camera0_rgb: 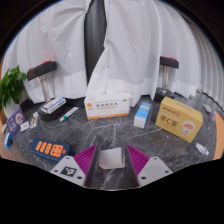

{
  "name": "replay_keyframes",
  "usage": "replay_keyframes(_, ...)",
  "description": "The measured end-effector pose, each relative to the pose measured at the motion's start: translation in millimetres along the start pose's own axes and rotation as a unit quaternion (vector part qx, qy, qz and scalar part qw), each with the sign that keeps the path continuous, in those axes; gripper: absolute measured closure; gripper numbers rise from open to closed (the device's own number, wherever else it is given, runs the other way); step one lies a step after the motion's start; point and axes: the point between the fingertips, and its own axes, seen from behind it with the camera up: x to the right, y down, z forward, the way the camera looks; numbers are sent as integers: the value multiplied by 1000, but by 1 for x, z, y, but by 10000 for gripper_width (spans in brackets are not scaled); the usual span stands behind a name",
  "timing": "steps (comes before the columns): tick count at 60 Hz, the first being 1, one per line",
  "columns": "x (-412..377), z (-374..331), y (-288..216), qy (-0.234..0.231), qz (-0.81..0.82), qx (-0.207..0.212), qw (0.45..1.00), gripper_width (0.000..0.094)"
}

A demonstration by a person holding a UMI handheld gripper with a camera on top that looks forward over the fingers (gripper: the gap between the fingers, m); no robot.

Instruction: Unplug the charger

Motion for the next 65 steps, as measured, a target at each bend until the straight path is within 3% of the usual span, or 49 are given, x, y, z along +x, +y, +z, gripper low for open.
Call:
replay_keyframes(5,10,-12,-6,19,-30,5,999,79)
replay_keyframes(25,-11,-166,-27,52,-80,41,995,88)
replay_keyframes(43,-62,-324,23,77,-70,44,994,88)
replay_keyframes(65,-90,-402,61,88,-67,44,993,88)
